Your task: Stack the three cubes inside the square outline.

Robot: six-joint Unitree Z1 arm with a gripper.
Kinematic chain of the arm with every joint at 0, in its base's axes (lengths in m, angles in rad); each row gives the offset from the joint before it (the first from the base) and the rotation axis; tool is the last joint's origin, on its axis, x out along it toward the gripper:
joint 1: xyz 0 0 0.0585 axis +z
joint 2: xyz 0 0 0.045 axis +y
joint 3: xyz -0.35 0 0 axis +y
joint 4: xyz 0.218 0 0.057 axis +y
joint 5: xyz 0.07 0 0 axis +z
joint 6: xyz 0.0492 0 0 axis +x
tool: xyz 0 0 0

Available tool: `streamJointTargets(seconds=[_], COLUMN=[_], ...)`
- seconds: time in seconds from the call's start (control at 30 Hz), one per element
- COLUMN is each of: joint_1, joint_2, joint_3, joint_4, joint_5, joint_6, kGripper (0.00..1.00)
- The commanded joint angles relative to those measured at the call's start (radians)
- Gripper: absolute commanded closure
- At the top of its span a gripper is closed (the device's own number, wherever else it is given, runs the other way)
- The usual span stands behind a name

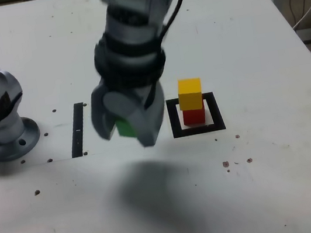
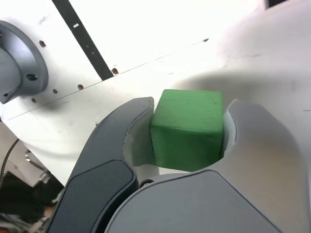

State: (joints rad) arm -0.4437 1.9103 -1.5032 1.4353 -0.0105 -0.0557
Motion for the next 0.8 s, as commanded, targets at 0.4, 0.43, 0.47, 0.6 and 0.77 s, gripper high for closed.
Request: streamJointTargets(seconds=[0.4, 0.43, 0.47, 0.6, 0.77], joint_1=[0.109, 0.118, 0.128, 0.166, 0.206], joint_2=[0.025, 0.027, 0.03, 0.046, 0.066], joint_3=[-0.233, -0.24, -0.248, -0.278, -0.308], joint_4=[0.104, 0.104, 0.105, 0.106, 0.106], joint_5=[0.015, 0.013, 0.011, 0.006, 0.005], joint_6=[0.014, 0.014, 0.014, 0.011, 0.011], kGripper=[0.67, 0.67, 0.67, 0.67, 0.67])
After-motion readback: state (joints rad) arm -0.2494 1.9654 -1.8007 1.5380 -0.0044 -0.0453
